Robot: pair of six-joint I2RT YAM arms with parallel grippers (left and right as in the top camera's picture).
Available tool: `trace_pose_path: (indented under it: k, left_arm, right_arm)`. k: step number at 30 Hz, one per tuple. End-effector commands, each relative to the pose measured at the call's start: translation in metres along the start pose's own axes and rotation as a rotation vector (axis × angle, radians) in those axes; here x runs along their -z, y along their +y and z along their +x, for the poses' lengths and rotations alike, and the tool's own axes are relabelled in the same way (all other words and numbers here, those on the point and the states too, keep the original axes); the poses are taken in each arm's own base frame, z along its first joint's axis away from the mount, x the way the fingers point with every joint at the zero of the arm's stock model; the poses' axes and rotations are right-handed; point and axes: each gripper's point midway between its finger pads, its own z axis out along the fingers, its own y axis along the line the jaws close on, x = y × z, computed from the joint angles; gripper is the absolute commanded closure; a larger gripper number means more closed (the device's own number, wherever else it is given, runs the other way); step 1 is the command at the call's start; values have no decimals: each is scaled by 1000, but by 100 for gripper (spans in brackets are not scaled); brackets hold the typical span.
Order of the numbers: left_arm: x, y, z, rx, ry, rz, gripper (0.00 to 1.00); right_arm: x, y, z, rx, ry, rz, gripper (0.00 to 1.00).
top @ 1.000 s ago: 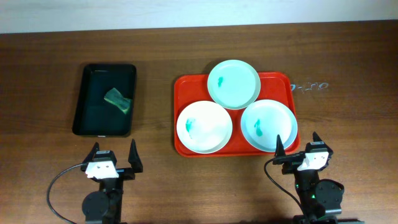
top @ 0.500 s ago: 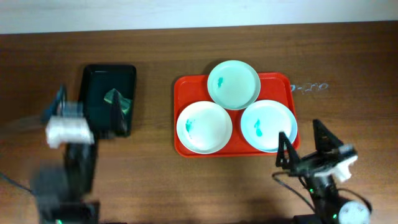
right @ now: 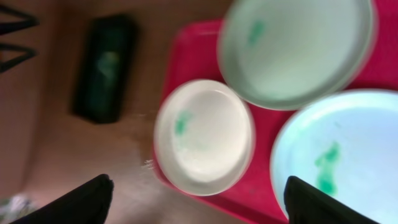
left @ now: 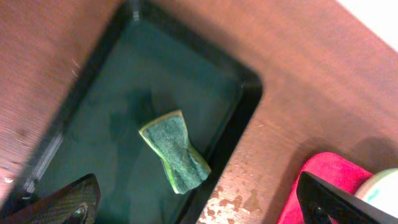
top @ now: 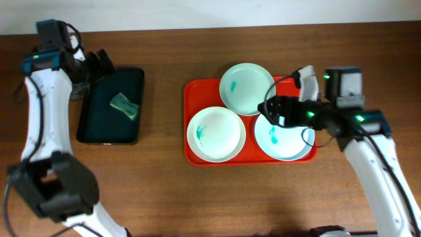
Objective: Clean dirty plates on tray and stack at the side
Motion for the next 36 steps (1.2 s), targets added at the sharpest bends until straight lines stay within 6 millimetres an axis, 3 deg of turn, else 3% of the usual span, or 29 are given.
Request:
trace_pose_path:
  k: [1, 5, 7, 8, 10, 12, 13, 14, 15, 17, 20, 22, 24, 27, 30, 36]
  left_arm:
    - [-70, 2, 19, 78, 128, -18, 1]
    - [-129, 27, 42, 146, 162, -233, 5]
    - [-142, 26, 54, 140, 198, -243, 16]
    - [-150, 27, 63, 167, 224, -258, 28]
    - [-156, 25, 70, 170, 248, -252, 37]
    - [-159, 26, 73, 172, 257, -256, 65]
    - [-161, 26, 74, 173, 263, -252, 84]
    - [-160, 25, 75, 174, 269, -250, 96]
    - [-160, 26, 75, 175, 270, -252, 100]
    - [-156, 26, 72, 163, 271, -246, 100]
    - [-123, 13, 47, 137, 248, -229, 100]
    - [-92, -4, 30, 91, 218, -182, 100]
    - [-64, -18, 22, 19, 194, -133, 100]
    - [-56, -30, 45, -53, 305, -38, 100]
    - [-44, -71, 64, -260, 382, 236, 100]
    - [-35, -104, 99, -410, 459, 313, 100]
  right_arm:
    - [-22, -22, 3, -62, 4, 228, 12]
    - [-50, -21, 20, -40, 84, 273, 12]
    - [-52, -24, 21, -43, 89, 284, 12]
    - [-51, -29, 19, -40, 77, 315, 12]
    - [-49, -34, 17, -37, 66, 344, 12]
    - [-49, -36, 16, -36, 62, 356, 12]
    - [-49, -36, 16, -36, 62, 356, 12]
    - [-49, -36, 16, -36, 62, 356, 12]
    - [-49, -36, 16, -36, 62, 356, 12]
    - [-49, -36, 16, -36, 61, 356, 12]
    - [-52, -46, 14, -34, 58, 403, 13]
    - [-65, -52, 15, -21, 78, 408, 15]
    - [-92, -58, 15, 38, 115, 373, 20]
    - [-128, -60, 23, 51, 170, 287, 25]
    - [-159, -63, 37, 80, 236, 208, 29]
    - [-179, -69, 51, 106, 286, 193, 37]
